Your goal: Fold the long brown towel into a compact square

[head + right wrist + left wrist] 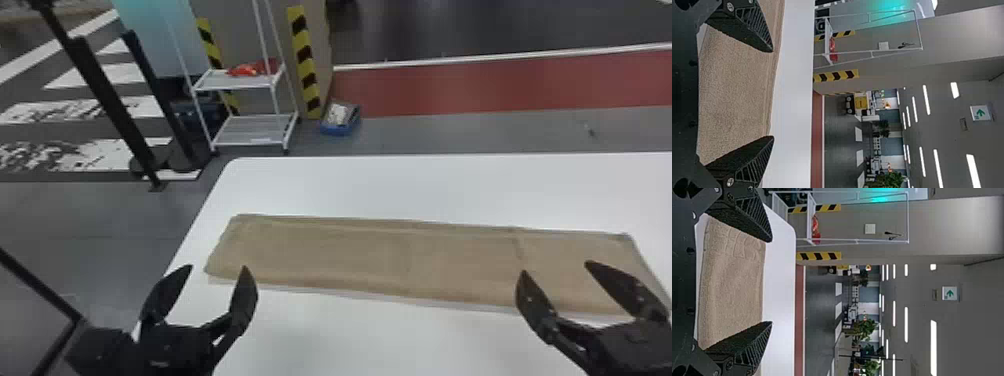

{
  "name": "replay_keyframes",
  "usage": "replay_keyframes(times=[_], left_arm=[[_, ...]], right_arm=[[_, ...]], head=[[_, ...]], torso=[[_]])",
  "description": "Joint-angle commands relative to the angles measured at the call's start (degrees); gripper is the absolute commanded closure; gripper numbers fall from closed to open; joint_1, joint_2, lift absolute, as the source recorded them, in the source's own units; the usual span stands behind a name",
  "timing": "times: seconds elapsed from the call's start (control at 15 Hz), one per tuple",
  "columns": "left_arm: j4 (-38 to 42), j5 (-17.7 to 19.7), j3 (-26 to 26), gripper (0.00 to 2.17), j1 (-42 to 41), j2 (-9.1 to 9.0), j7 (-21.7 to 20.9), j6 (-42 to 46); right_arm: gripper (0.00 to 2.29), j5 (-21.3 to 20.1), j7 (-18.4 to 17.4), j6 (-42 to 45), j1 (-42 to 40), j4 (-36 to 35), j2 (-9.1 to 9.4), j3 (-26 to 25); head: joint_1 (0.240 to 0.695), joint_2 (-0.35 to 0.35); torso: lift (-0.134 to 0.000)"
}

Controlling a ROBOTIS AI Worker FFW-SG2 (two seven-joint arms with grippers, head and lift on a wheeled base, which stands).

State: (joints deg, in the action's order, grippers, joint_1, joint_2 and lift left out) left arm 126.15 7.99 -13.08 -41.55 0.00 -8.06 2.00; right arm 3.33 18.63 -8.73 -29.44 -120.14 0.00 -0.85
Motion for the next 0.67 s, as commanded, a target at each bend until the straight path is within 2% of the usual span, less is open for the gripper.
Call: replay_keyframes(times=[0.0, 0.13, 0.27, 0.6], left_arm=[[0.1, 1.2, -0.5, 0.14, 2.7, -0.15, -1.2, -6.5], [0.1, 3.1, -2.7, 0.14, 7.2, -0.15, -3.1, -14.8], [0.1, 3.0, -5.5, 0.14, 13.0, -0.15, -4.6, -24.8], [-5.1, 3.3, -14.5, 0.14, 28.4, -0.15, -12.1, -46.8]], right_arm=[[0.10, -0.1, 0.0, 0.0, 0.0, 0.1, 0.05, 0.1], [0.10, -0.2, 0.0, -0.2, -0.1, 0.1, 0.05, 0.0], [0.10, -0.4, 0.0, -0.6, -0.2, 0.2, 0.05, -0.3], [0.10, -0.3, 0.0, -0.9, -0.3, 0.5, 0.05, -1.7]], head=[[0.695, 0.209], [0.695, 0.203], [0.695, 0.205], [0.695, 0.237]], torso=[[-0.123], [-0.123], [-0.123], [-0.123]])
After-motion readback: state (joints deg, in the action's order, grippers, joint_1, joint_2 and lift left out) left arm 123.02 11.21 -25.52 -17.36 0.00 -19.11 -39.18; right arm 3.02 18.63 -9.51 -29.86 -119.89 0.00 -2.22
